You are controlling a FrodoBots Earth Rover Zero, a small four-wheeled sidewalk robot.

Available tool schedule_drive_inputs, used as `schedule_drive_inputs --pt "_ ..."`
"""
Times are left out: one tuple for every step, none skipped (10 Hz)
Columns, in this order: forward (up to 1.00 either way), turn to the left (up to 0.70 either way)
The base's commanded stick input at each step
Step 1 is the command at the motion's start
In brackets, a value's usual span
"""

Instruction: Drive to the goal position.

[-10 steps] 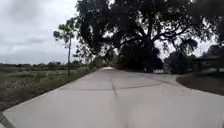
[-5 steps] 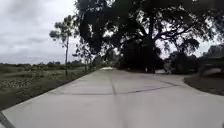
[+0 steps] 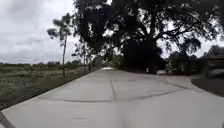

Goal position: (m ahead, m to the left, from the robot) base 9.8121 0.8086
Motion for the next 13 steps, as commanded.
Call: schedule_drive_inputs --pt "0.7 0.0" --pt "0.7 0.0" --pt "0.7 0.0" --pt "0.7 0.0" --pt "0.7 0.0" --pt "0.7 0.0" --pt "0.7 0.0" --pt "0.7 0.0" --pt "0.7 0.0" --pt "0.7 0.0" --pt "0.7 0.0" --pt "0.7 0.0" --pt "0.7 0.0"
